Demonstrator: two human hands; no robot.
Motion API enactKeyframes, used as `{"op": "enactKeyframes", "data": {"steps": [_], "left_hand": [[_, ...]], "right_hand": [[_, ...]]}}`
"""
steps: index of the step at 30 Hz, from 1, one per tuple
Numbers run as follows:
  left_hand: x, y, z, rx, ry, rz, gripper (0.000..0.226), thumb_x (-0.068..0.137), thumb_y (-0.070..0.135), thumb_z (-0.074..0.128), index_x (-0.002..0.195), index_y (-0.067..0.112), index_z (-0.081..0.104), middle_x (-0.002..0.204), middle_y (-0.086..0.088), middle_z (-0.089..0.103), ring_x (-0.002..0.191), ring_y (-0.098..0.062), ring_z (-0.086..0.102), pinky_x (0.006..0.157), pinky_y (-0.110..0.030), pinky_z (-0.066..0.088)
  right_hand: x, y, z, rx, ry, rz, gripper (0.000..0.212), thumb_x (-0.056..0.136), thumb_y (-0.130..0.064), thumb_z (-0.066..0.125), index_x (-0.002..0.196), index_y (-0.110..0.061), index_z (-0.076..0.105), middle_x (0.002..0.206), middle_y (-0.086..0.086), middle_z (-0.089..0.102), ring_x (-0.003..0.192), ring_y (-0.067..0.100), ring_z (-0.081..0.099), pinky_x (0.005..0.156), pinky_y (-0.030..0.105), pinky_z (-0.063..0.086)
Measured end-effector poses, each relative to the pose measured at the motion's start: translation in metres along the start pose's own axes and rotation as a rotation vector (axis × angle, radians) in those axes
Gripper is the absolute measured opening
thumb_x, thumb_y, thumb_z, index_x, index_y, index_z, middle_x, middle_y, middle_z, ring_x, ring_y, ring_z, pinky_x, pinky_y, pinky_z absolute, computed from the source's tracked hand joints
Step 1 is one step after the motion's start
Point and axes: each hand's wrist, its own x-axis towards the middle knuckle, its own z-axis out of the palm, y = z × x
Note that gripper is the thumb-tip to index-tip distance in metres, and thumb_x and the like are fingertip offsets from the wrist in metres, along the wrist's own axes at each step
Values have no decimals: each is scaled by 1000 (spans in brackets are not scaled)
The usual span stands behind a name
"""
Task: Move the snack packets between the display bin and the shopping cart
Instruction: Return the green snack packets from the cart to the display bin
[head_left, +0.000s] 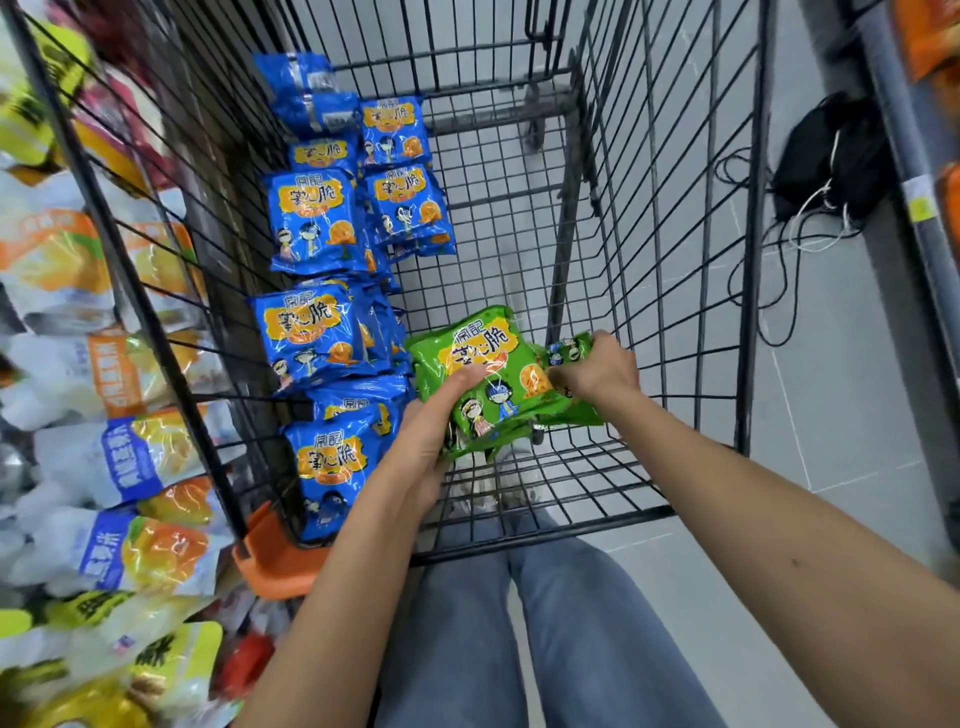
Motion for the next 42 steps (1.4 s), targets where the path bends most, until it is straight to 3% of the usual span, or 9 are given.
{"op": "enactKeyframes", "data": {"steps": [5, 7, 9, 17, 21, 26, 30, 35, 42], "left_hand": [[-51, 15, 0, -9, -37, 70, 73, 53, 46, 81, 117, 17, 61, 109, -4, 71, 94, -17, 69, 73, -28, 56], [-80, 21, -4, -15, -121, 131, 41, 59, 43, 79, 92, 20, 74, 90, 0, 75, 77, -12, 72, 59, -20, 54], [-109, 24, -11, -34, -171, 191, 20, 64, 42, 71, 78, 29, 78, 85, 4, 76, 73, -10, 72, 58, -20, 54], [-208, -12, -40, -248, -3, 321, 45, 63, 35, 68, 104, 18, 64, 91, -2, 75, 79, -15, 72, 73, -32, 58], [-244, -56, -37, -446, 83, 415, 26, 69, 26, 63, 93, 17, 66, 79, -3, 75, 66, -15, 72, 56, -28, 59], [-279, -134, -12, -715, 261, 439, 31, 66, 31, 61, 91, 15, 69, 76, -4, 75, 62, -16, 71, 53, -29, 58], [-304, -203, 16, -996, 371, 502, 24, 71, 34, 62, 77, 19, 79, 88, -6, 75, 76, -20, 72, 65, -31, 60], [-334, -274, 41, -1303, 577, 540, 36, 70, 32, 63, 100, 16, 69, 93, -7, 74, 78, -22, 71, 65, -31, 59], [-355, -346, 71, -1635, 705, 687, 31, 74, 27, 58, 100, 14, 66, 91, -9, 75, 76, -21, 72, 64, -34, 60]], "right_hand": [[-58, -10, -40, 436, 17, -34, 83, 67, -23, 83, 136, -13, 38, 134, 12, 51, 114, 28, 52, 95, 32, 42], [-87, -9, -60, 621, -22, -26, 62, 69, -17, 80, 124, -10, 51, 124, 12, 59, 111, 29, 57, 94, 34, 48], [-119, -6, -80, 809, -35, -34, 34, 73, -9, 75, 104, -9, 61, 102, 11, 68, 88, 26, 64, 72, 29, 56], [-204, 28, -119, 1064, -181, -57, 16, 80, -8, 68, 88, -16, 56, 81, 3, 67, 55, 9, 66, 53, 26, 54], [-223, 47, -119, 987, -352, -85, 12, 81, -5, 66, 87, -13, 59, 69, 1, 72, 58, 14, 68, 55, 30, 57], [-236, 71, -130, 728, -579, -170, 21, 77, -5, 69, 97, -7, 61, 86, 11, 70, 81, 27, 66, 84, 45, 53], [-246, 77, -130, 507, -794, -220, 11, 80, -3, 64, 90, -6, 63, 69, 3, 73, 59, 12, 68, 56, 25, 58], [-281, 65, -102, 192, -962, -313, 13, 80, -3, 64, 92, -2, 61, 65, 3, 71, 56, 11, 67, 58, 28, 57], [-344, 64, -43, -106, -1126, -352, 7, 83, -3, 59, 86, -10, 61, 63, 1, 70, 53, 10, 65, 52, 24, 53]]}}
